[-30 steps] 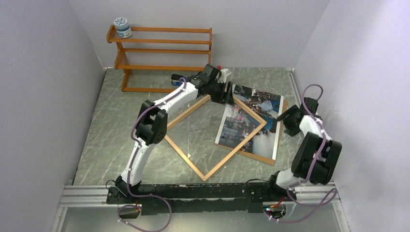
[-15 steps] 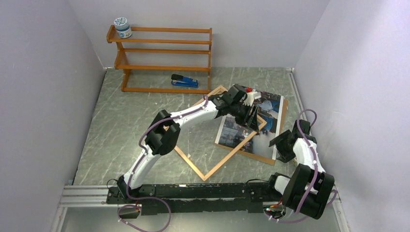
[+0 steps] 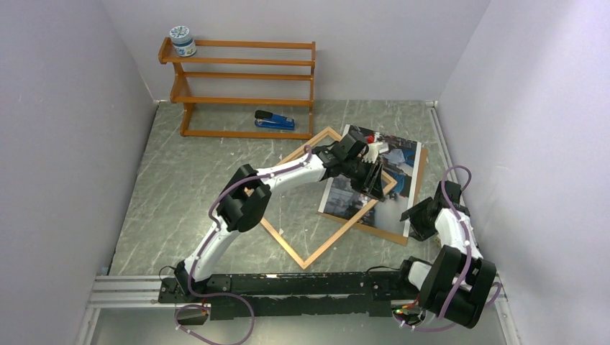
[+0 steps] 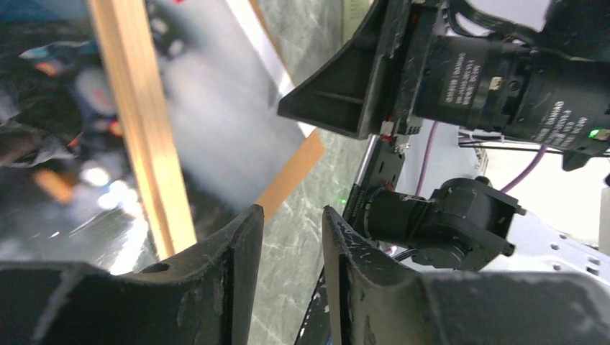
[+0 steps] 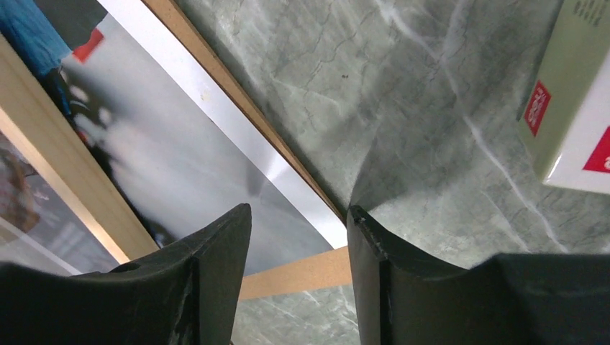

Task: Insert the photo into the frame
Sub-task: Pick up the photo at the center of the board.

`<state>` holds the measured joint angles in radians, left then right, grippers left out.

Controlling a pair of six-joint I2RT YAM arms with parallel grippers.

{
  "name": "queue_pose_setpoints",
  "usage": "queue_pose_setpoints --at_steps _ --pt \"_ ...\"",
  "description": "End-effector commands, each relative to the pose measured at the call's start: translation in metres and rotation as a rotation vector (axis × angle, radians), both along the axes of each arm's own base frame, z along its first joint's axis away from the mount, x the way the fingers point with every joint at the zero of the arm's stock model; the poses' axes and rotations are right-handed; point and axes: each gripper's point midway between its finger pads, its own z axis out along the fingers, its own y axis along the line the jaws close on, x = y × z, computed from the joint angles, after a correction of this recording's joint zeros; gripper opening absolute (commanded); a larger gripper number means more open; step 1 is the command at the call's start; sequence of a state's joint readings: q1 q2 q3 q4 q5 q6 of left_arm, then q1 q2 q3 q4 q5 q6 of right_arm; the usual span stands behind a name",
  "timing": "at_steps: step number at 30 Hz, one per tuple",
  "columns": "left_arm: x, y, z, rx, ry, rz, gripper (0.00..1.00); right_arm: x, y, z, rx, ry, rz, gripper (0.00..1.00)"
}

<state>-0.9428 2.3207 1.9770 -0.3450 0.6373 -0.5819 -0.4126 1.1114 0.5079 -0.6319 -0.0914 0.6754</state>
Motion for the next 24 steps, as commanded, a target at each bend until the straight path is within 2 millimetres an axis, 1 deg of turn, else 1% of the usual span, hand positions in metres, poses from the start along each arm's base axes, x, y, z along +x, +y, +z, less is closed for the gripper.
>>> queue_pose_setpoints --at_steps 1,4,7,10,12,14,19,22,24 --pt "-0.022 -0.024 0.019 -0.114 -0.017 -0.085 0.4 0.021 0.007 0.014 0.034 -0.138 -0.004 0.53" --pt "-0.029 -0.028 0.005 -0.085 -0.02 -0.094 0.36 0.023 0.004 0.022 0.015 -0.148 -0.01 0.48" --pt "-0.033 -0.029 -0.009 -0.06 -0.017 -0.096 0.35 0.022 0.001 0.026 0.0 -0.14 -0.009 0.44" --pt "-0.036 -0.03 -0.019 -0.039 -0.017 -0.095 0.35 0.022 0.004 0.026 0.017 -0.138 -0.008 0.4" --pt "-0.038 -0.03 -0.024 -0.026 -0.02 -0.096 0.34 0.022 0.007 0.025 0.034 -0.14 -0.006 0.35" --pt "-0.038 -0.03 -0.029 -0.011 -0.022 -0.094 0.34 0.022 0.009 0.023 0.048 -0.141 0.001 0.33" --pt "-0.032 -0.026 -0.032 0.026 -0.046 -0.054 0.33 0.029 0.017 0.028 0.084 -0.206 0.013 0.33" --pt "-0.027 -0.023 -0.029 0.041 -0.073 -0.033 0.33 0.034 0.026 0.033 0.128 -0.266 0.017 0.36" --pt "-0.026 -0.022 -0.028 0.05 -0.08 -0.025 0.33 0.035 0.03 0.031 0.154 -0.277 0.006 0.41"
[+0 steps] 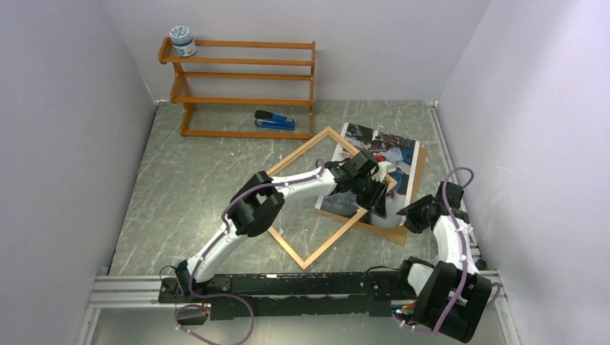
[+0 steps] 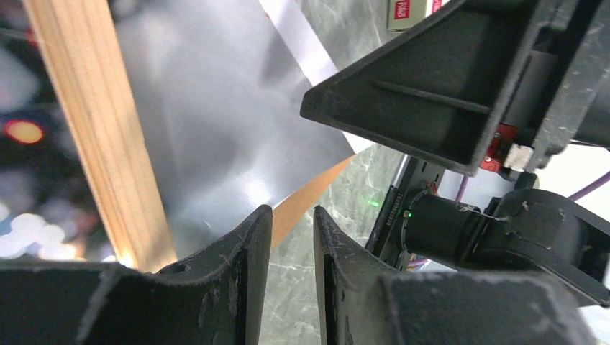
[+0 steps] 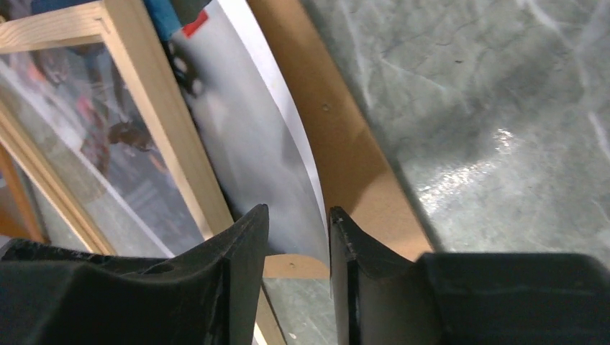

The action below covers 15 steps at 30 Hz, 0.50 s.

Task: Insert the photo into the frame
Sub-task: Pick up the photo at the center of the board.

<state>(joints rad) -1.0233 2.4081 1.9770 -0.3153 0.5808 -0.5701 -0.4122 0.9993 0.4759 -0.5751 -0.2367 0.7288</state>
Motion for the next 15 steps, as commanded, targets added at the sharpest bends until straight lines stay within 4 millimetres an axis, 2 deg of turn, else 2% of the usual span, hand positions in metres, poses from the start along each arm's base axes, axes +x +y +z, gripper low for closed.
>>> queue_pose_setpoints --at_steps 1,6,11,13,15 --pt "0.008 0.0 0.023 -0.013 -0.075 0.02 0.33 0.014 0.012 0.007 0.076 -0.093 -0.002 0.43" --pt "0.022 0.008 0.032 0.014 -0.111 0.064 0.34 0.018 0.011 0.001 0.076 -0.103 0.008 0.43" --pt "0.045 0.025 0.051 0.018 -0.12 0.129 0.34 0.03 0.004 0.004 0.044 -0.141 0.012 0.33" --pt "0.054 0.036 0.059 0.023 -0.135 0.153 0.34 0.035 0.001 0.006 0.025 -0.163 0.016 0.22" --pt "0.064 0.049 0.066 0.037 -0.153 0.184 0.35 0.04 -0.002 0.01 0.013 -0.18 0.021 0.04"
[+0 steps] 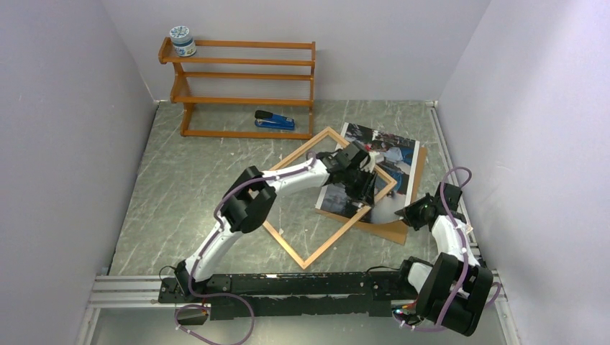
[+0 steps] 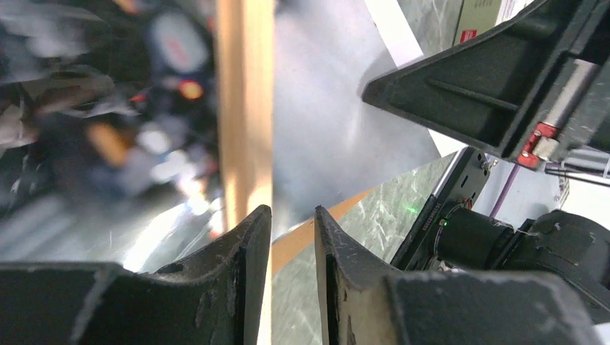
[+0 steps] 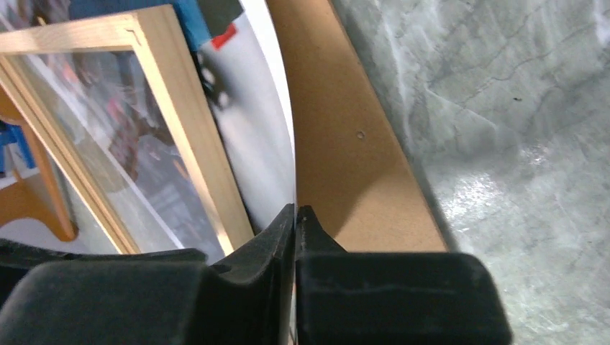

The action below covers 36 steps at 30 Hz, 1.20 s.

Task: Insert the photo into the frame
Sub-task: Pick up the photo at the center of the board.

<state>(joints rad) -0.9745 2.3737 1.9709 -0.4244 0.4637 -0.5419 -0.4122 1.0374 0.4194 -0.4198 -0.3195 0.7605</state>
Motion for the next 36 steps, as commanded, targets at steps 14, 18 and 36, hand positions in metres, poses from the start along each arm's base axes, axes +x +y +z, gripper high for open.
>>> queue_pose_setpoints --at_steps 14,18,36 --pt "0.112 0.161 0.098 0.139 -0.188 0.37 0.57 0.039 -0.049 0.147 -0.282 -0.248 -0.076 0.0" --pt "0.129 0.206 0.089 0.25 -0.223 0.456 0.66 0.041 -0.052 0.191 -0.323 -0.32 -0.083 0.0" --pt "0.171 0.35 0.045 0.373 -0.22 0.605 0.83 0.071 -0.003 0.367 -0.251 -0.761 0.16 0.0"
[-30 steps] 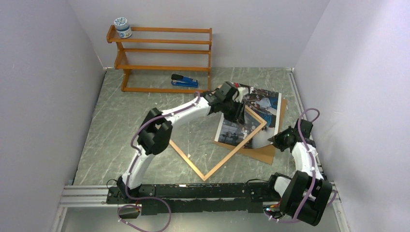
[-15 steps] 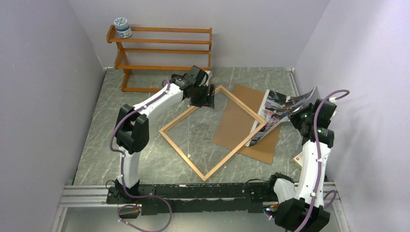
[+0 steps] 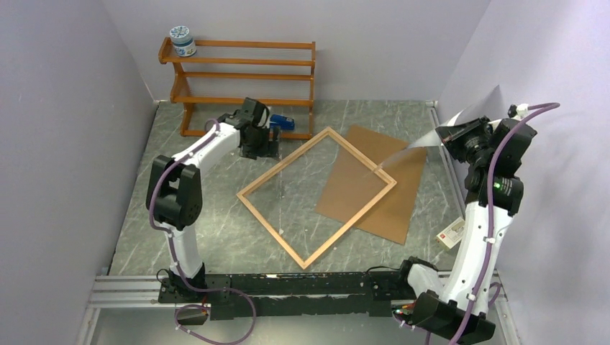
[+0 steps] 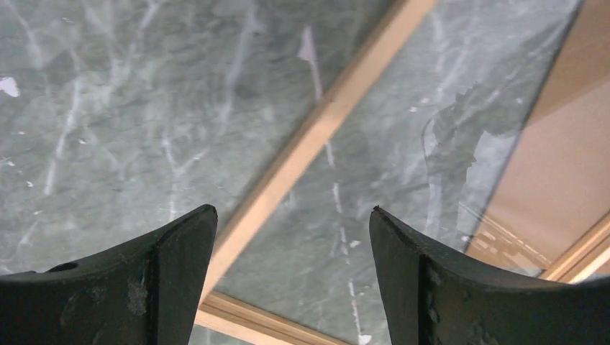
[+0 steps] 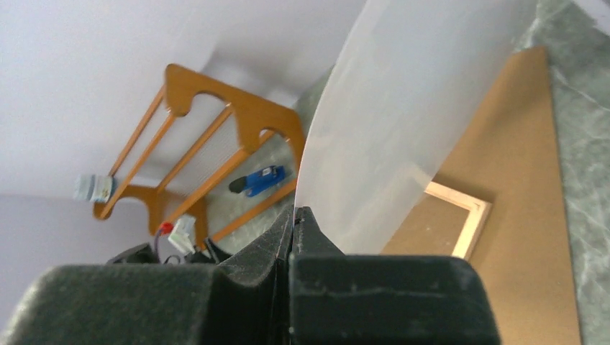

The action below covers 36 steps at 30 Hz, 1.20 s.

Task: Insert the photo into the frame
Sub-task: Pick up the photo at the center of the board, then turn over the photo from the photo frame.

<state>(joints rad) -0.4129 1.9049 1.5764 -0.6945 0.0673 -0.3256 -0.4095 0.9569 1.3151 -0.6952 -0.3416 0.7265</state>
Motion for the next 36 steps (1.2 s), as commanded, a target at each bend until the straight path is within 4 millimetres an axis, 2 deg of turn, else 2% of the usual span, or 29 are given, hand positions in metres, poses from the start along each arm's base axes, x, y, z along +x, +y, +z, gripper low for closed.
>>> queue_pose_setpoints --at_steps 1,8,17,24,28,30,32,35,36 --pt "0.012 0.021 -0.001 -0.07 -0.032 -0.026 0.82 0.005 0.027 0.034 0.006 -0.095 0.169 0.0" --pt "-0.004 0.005 -0.029 -0.247 0.062 -0.062 0.83 0.001 0.044 0.031 0.034 -0.088 0.267 0.0" --pt "-0.047 -0.006 -0.053 -0.362 0.2 -0.052 0.8 -0.002 0.063 0.019 0.083 -0.043 0.39 0.0" --pt "-0.064 -0.019 -0.045 -0.485 0.267 -0.002 0.75 -0.001 0.094 0.016 0.129 -0.039 0.556 0.0" --pt "-0.072 -0.024 -0.035 -0.545 0.286 0.031 0.74 -0.001 0.127 0.017 0.118 -0.056 0.683 0.0" --pt "-0.073 -0.018 -0.029 -0.522 0.265 0.057 0.74 -0.002 0.148 0.022 0.109 -0.084 0.764 0.0" --pt "-0.068 -0.002 -0.022 -0.432 0.224 0.124 0.76 -0.004 0.166 0.03 0.091 -0.119 0.836 0.0" --pt "-0.056 0.04 -0.001 -0.246 0.146 0.3 0.84 -0.014 0.193 0.052 0.082 -0.226 0.979 0.0" --pt "-0.053 0.052 0.012 -0.217 0.116 0.345 0.86 -0.02 0.202 0.06 0.084 -0.266 1.033 0.0"
